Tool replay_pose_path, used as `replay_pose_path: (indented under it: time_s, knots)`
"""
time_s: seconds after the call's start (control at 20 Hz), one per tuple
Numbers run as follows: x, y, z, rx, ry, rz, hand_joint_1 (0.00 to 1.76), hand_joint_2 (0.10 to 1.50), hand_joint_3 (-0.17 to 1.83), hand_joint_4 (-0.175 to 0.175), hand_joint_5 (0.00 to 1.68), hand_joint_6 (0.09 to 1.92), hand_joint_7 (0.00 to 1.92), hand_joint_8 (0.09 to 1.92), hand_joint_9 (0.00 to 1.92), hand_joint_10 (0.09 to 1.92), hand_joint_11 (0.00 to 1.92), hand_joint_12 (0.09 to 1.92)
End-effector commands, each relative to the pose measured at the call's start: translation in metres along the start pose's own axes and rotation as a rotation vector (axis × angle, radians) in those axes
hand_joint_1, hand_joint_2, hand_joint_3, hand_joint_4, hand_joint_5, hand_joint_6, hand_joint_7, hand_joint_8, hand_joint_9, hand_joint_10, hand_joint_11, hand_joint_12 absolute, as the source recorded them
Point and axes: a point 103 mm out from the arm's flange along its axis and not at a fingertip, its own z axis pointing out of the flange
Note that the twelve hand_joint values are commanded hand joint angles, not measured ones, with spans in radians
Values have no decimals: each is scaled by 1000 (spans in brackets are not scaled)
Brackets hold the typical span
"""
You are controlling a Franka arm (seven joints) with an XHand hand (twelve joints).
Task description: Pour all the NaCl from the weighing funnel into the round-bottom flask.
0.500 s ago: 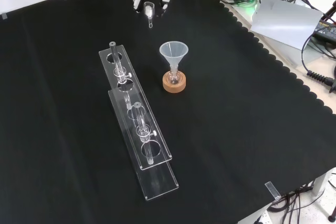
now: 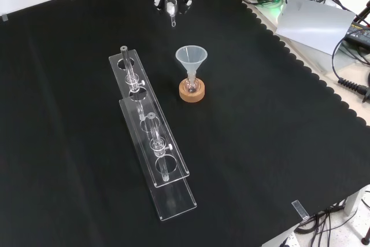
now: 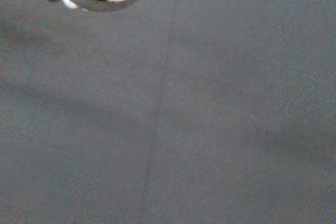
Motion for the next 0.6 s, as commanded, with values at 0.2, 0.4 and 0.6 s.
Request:
replay_pose_path:
  time_s: [0.2,0.4,0.6]
  knots:
    - [33,-9,-9,37,-57,-59,1090,767,611,92,1093,968,1166,559,1344,210,1044,917]
    - [43,-7,-10,50,-82,-70,1090,767,611,93,1094,967,1166,560,1345,209,1044,916]
    - [49,-5,-13,58,-99,-78,1091,766,612,93,1094,966,1167,560,1346,207,1044,915]
